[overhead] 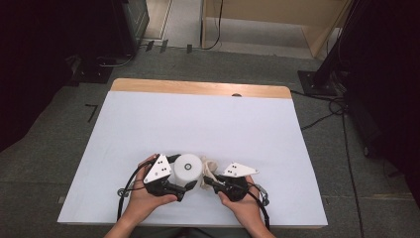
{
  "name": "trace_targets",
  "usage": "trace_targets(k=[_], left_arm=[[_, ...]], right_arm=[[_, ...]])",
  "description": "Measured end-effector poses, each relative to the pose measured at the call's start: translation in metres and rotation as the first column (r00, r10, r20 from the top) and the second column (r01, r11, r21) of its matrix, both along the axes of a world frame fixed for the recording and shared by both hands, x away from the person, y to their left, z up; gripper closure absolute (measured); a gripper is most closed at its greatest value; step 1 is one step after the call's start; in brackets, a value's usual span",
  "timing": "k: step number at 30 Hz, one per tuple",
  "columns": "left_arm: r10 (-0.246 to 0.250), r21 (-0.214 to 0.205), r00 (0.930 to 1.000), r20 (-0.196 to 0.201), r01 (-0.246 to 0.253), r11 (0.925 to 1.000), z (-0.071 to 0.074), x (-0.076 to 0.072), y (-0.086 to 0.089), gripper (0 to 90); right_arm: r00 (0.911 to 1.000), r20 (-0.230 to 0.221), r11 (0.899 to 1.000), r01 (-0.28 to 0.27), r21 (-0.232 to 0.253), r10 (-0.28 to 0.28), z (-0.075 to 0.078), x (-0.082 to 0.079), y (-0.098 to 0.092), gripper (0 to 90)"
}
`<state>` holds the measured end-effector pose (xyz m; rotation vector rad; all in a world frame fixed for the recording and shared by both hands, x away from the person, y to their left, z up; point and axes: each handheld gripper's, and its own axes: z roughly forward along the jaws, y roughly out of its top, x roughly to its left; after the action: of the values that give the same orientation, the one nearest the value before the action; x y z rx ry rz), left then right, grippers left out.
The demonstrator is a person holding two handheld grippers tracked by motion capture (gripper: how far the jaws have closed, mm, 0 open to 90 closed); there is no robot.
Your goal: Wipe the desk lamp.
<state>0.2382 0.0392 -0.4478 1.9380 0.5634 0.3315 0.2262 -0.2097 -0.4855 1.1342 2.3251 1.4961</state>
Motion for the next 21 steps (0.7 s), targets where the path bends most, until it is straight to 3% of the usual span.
trace_targets(k=[3, 4, 5, 7, 8, 9, 10, 14, 21], left_arm=[[0.033, 0.013, 0.9994, -0.003, -0.033, 0.9994, 0.001, -0.004, -0.005, 2.1], [0.077, 0.032, 0.9970, 0.000, -0.077, 0.9965, 0.001, -0.007, -0.010, 2.1], [0.077, 0.032, 0.9970, 0.000, -0.077, 0.9965, 0.001, -0.007, -0.010, 2.2], [0.146, 0.043, 0.9889, -0.026, -0.145, 0.9885, 0.001, -0.010, -0.015, 2.2], [0.146, 0.043, 0.9889, -0.026, -0.145, 0.9885, 0.001, -0.010, -0.015, 2.3], [0.187, 0.050, 0.9813, -0.046, -0.185, 0.9815, -0.001, -0.010, -0.016, 2.8], [0.196, 0.052, 0.9793, -0.051, -0.194, 0.9797, -0.003, -0.010, -0.017, 3.0], [0.186, 0.044, 0.9808, -0.057, -0.184, 0.9820, -0.003, -0.010, -0.016, 7.4], [0.170, 0.070, 0.9844, -0.047, -0.166, 0.9836, 0.000, -0.009, -0.015, 8.3]], right_arm=[[1.0000, 0.001, 1.000, 0.001, -0.001, -0.001, 0.000, 0.000, 0.000, 80.5], [1.0000, 0.005, 1.000, 0.000, -0.001, 0.000, 0.000, 0.000, 0.001, 80.5], [1.0000, 0.005, 1.000, 0.000, -0.001, 0.000, 0.000, 0.000, 0.001, 80.5], [1.0000, 0.007, 1.000, 0.001, -0.001, -0.001, 0.000, 0.000, 0.001, 80.5], [1.0000, 0.007, 1.000, 0.001, -0.001, -0.001, 0.000, 0.000, 0.001, 80.5], [1.0000, 0.007, 1.000, 0.002, -0.001, -0.002, 0.000, 0.000, 0.001, 80.5], [1.0000, 0.008, 1.000, 0.002, -0.001, -0.002, 0.000, 0.000, 0.001, 80.5], [1.0000, 0.009, 1.000, 0.003, -0.001, -0.003, 0.000, 0.000, 0.001, 80.5], [1.0000, 0.009, 1.000, 0.001, 0.001, -0.001, 0.000, 0.000, 0.001, 80.5]])
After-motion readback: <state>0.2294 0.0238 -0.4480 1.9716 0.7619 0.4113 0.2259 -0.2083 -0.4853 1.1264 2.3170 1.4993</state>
